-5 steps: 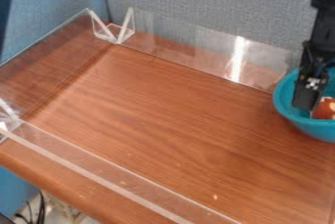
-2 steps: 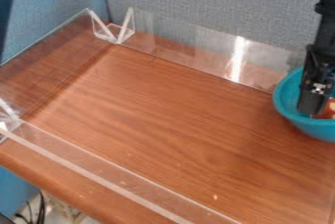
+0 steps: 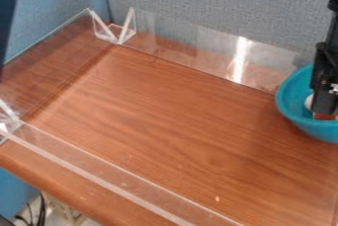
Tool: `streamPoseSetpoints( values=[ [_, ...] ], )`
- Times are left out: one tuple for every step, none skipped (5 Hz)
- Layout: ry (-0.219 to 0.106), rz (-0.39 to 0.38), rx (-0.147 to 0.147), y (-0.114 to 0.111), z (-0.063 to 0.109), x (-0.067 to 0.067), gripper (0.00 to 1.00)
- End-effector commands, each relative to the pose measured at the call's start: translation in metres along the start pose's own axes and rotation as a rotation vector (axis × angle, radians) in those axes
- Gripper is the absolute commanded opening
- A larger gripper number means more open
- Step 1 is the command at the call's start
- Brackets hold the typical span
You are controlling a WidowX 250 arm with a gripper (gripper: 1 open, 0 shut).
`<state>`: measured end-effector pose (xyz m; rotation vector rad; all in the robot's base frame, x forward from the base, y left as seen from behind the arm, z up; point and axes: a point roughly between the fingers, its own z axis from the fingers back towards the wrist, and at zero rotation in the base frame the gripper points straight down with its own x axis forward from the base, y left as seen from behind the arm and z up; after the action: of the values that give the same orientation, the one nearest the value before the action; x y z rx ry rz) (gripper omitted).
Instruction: Put the mushroom in the blue bowl
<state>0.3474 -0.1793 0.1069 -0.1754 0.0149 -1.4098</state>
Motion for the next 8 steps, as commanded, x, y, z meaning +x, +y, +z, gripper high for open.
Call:
streamPoseSetpoints(
  values=[
    [-0.037, -0.009, 0.055, 0.003, 0.018, 0.003, 1.0],
    [-0.036, 0.0, 0.05, 0.004, 0.015, -0.002, 1.0],
    [-0.039, 0.044, 0.05, 0.01, 0.031, -0.007, 1.0],
    [-0.043, 0.087, 0.049, 0.016, 0.046, -0.012, 1.0],
    [-0.044, 0.099, 0.048, 0.015, 0.05, -0.008, 1.0],
    [-0.051, 0.166, 0.05, 0.017, 0.05, -0.01, 1.0],
    [-0.057, 0.225, 0.052, 0.015, 0.044, -0.023, 1.0],
    [-0.068, 0.295, 0.057, 0.015, 0.041, -0.037, 1.0]
  ],
)
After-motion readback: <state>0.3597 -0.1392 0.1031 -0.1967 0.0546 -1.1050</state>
